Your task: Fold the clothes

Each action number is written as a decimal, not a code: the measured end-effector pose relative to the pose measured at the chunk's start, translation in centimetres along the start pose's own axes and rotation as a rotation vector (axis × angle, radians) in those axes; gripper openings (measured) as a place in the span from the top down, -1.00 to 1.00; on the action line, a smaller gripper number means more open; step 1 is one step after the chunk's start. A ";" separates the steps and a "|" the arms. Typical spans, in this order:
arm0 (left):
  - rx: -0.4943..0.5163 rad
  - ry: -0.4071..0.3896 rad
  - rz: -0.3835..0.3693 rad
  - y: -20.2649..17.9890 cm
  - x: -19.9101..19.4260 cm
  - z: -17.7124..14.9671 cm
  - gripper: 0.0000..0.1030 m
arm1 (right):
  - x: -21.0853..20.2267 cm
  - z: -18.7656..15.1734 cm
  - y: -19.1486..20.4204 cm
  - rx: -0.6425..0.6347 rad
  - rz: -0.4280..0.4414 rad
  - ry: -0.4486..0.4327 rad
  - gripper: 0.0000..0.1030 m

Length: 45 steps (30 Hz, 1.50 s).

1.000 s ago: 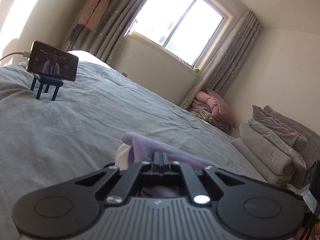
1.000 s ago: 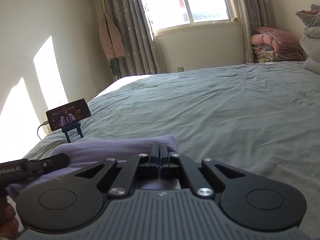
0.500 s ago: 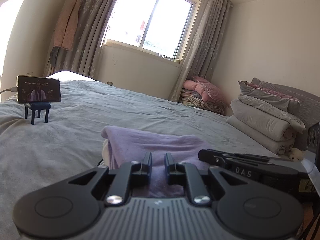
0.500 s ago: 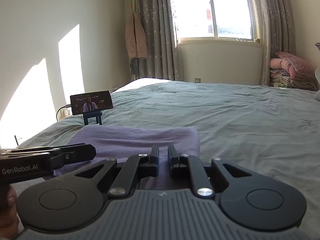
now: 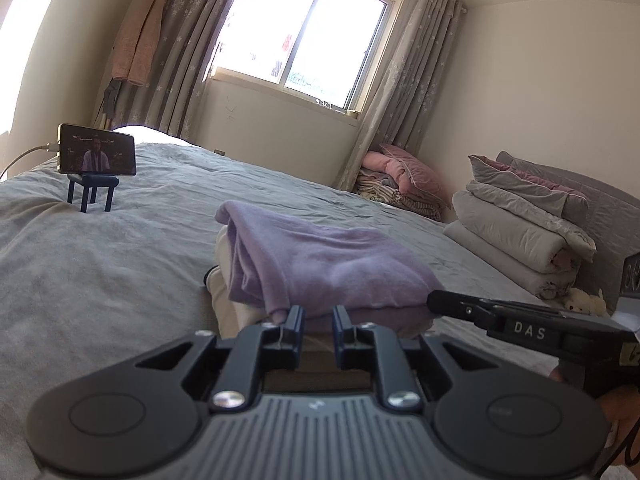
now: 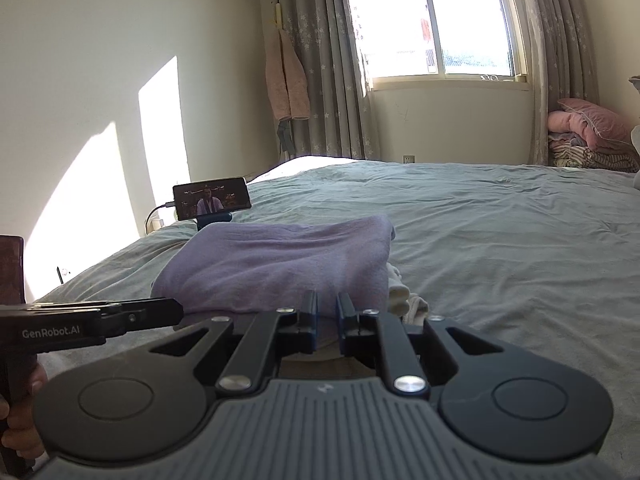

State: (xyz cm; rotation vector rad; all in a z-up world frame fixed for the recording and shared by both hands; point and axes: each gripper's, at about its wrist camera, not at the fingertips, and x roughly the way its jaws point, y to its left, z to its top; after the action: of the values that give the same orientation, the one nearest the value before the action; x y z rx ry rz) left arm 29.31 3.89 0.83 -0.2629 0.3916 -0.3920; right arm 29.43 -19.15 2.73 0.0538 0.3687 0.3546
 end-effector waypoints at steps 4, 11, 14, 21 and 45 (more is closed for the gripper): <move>0.005 0.027 0.025 -0.7 -0.6 0.2 0.58 | -0.3 0.1 0.3 -0.009 0.005 0.037 0.69; 0.040 0.119 0.130 -3.7 -2.6 1.0 0.14 | -2.7 0.3 1.2 0.009 -0.050 0.086 -0.04; 0.037 0.178 0.196 -5.1 -4.2 1.2 -0.15 | -4.2 0.7 1.7 0.035 -0.074 0.119 -0.15; 0.091 0.229 0.309 -8.5 -9.2 1.0 -0.73 | -9.1 0.7 3.7 0.058 -0.135 0.163 -0.54; 0.157 0.407 0.488 -8.3 -8.9 -4.2 -0.99 | -12.5 -5.9 6.7 0.098 -0.289 0.250 -1.00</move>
State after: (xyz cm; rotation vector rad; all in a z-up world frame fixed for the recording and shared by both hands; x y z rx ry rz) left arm 17.33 -0.53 2.63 0.0728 0.7996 0.0101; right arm 14.18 -17.29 2.32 0.0514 0.6328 0.0558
